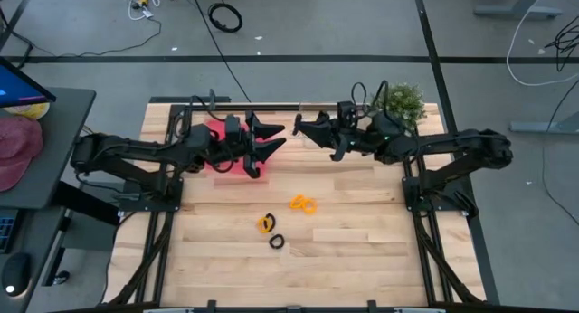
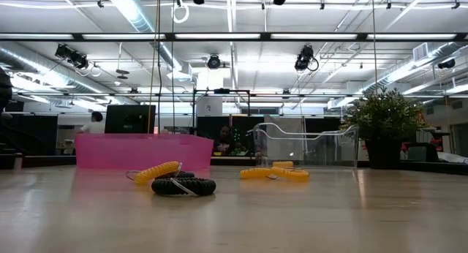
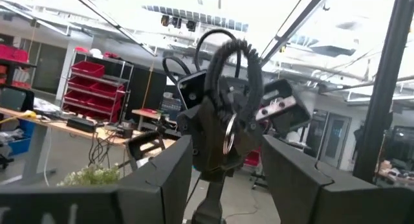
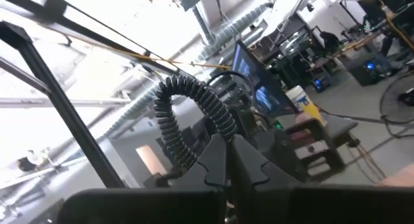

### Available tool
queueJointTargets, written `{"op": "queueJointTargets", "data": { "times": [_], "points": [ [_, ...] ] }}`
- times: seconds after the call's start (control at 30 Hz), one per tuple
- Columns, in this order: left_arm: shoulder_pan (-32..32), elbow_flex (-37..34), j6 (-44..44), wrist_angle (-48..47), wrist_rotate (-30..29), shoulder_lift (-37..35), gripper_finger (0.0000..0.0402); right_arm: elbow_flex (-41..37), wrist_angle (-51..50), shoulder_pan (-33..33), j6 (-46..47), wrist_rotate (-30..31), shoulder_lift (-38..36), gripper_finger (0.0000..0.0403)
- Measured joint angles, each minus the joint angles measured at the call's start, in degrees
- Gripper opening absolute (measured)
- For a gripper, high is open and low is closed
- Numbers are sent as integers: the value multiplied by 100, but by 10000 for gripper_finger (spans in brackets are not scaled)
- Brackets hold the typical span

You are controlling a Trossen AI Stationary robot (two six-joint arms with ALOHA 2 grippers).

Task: Sort spring keychains
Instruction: Put the black spring keychain into the pink bin

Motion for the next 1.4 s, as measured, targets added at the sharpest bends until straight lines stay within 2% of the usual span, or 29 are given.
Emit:
{"op": "queueJointTargets", "data": {
  "times": [0.53, 0.67, 0.97, 1.3, 1.4],
  "points": [
    [26, 0, 190, 84, 14, 166, 187, 2, 213, -2, 95, 22, 255, 0],
    [26, 0, 219, 89, 104, 162, 175, 2, 214, -2, 90, 22, 255, 0],
    [26, 0, 221, 97, 143, 162, 112, 2, 214, -2, 56, 24, 255, 0],
    [26, 0, 219, 97, 142, 158, 13, 2, 214, -4, 57, 24, 255, 0],
    [26, 0, 217, 96, 133, 158, 7, 2, 202, -4, 58, 24, 254, 0]
  ]
}}
